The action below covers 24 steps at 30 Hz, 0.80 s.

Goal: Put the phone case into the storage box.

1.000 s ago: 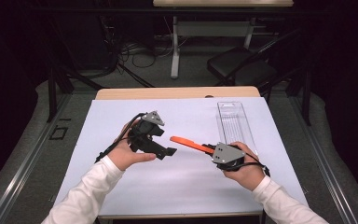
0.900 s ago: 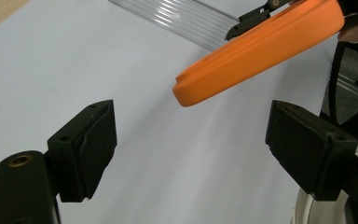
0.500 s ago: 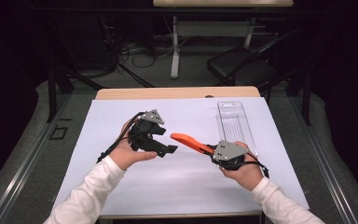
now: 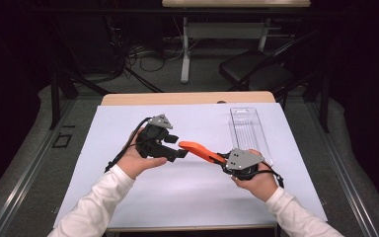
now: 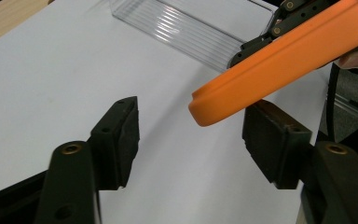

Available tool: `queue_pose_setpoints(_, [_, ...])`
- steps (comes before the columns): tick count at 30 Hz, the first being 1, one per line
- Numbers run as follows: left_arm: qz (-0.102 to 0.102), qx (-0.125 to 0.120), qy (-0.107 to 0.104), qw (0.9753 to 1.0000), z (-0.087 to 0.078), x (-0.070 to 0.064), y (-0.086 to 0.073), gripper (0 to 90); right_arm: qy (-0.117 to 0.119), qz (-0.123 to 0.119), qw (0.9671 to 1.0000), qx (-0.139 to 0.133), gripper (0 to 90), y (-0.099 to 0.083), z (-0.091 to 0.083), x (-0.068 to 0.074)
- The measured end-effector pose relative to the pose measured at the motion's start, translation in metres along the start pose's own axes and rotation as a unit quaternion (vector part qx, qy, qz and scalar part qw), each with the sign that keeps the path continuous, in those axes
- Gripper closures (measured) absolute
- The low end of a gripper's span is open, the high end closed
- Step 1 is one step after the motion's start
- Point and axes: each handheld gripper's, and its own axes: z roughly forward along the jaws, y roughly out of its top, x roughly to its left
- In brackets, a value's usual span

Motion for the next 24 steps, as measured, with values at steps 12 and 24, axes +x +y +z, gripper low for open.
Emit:
queue_pose_setpoints(12, [-0.001,-0.006,0.003,1.0000,0.0022,-0.0012,-0.0022,46.9,0.003,-0.008,0.9999,-0.009,85.9,0.0008,0.0005,0.0014])
queue_pose_setpoints(24, [0.003,-0.025,-0.007,0.9997,0.0048,-0.0013,-0.0050,60.6,0.005,-0.006,0.9999,-0.014,85.9,0.0023,0.0008,0.0031])
